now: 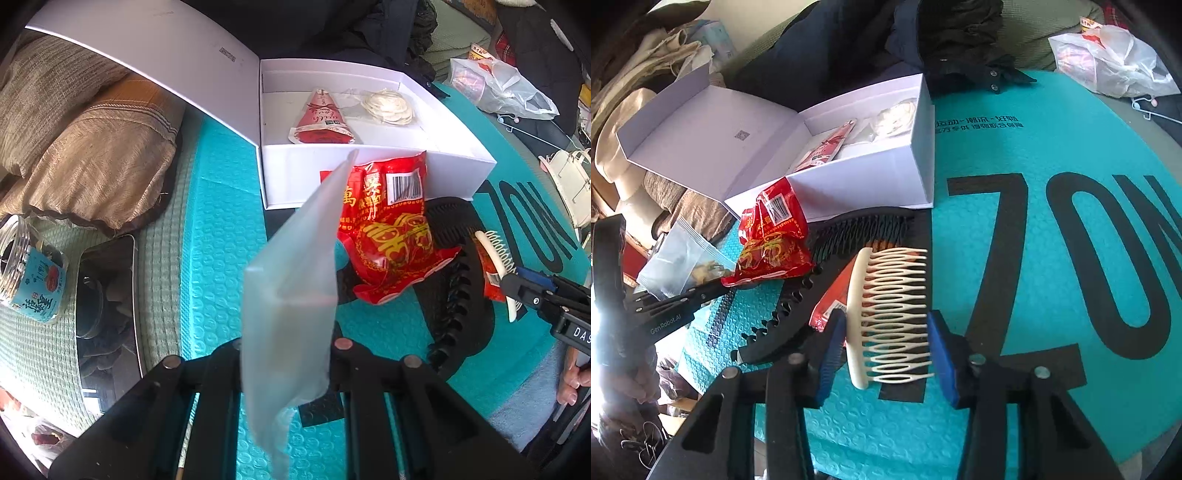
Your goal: Organize objects
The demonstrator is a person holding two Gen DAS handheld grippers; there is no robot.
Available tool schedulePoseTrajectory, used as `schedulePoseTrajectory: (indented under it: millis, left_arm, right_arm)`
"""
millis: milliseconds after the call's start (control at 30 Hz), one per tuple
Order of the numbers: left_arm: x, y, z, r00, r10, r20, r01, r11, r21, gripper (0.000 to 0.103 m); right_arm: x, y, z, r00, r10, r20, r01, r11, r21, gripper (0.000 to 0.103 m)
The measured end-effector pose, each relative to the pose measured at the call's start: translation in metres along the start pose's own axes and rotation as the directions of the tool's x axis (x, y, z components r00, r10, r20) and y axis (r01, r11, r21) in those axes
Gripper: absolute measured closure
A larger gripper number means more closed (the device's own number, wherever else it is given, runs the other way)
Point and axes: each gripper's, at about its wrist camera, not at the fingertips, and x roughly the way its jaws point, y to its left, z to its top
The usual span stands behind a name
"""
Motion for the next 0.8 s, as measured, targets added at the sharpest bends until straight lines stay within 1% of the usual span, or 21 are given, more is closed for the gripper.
schedulePoseTrajectory:
  millis: [67, 167, 300, 433, 633, 800]
  left_arm:
    - [-0.003, -0.001, 0.000, 1.000, -0.003, 0.000, 0.003, 1.000, 0.002, 0.091]
    - [-0.007, -0.003, 0.000, 0.999, -0.035, -0.010, 0.035, 0.999, -0.006, 0.091]
    - [-0.019, -0.008, 0.001, 1.000, -0.015, 0.013, 0.015, 1.000, 0.014, 0.091]
    - [-0.033, -0.014, 0.002, 0.999, -0.021, 0.025, 0.020, 1.000, 0.023, 0.091]
    - [-0.050, -0.031, 0.004, 0.999, -0.022, 0.045, 0.020, 0.999, 0.049, 0.091]
    - [-0.065, -0.054, 0.002, 0.998, -0.042, 0.048, 0.037, 0.994, 0.104, 0.091]
  right_arm:
    - [-0.002, 0.000, 0.000, 1.000, 0.001, 0.005, -0.001, 1.000, -0.003, 0.058]
    - [-0.004, -0.001, -0.001, 1.000, 0.028, 0.013, -0.028, 1.000, 0.006, 0.058]
    - [-0.009, -0.001, -0.003, 0.999, 0.044, 0.022, -0.044, 0.999, 0.015, 0.058]
    - [-0.015, -0.001, -0.006, 0.998, 0.063, 0.024, -0.063, 0.998, 0.010, 0.058]
    - [-0.032, 0.001, -0.011, 0.996, 0.075, 0.039, -0.075, 0.997, 0.007, 0.058]
    - [-0.049, 0.006, -0.012, 0.994, 0.089, 0.059, -0.088, 0.996, -0.008, 0.058]
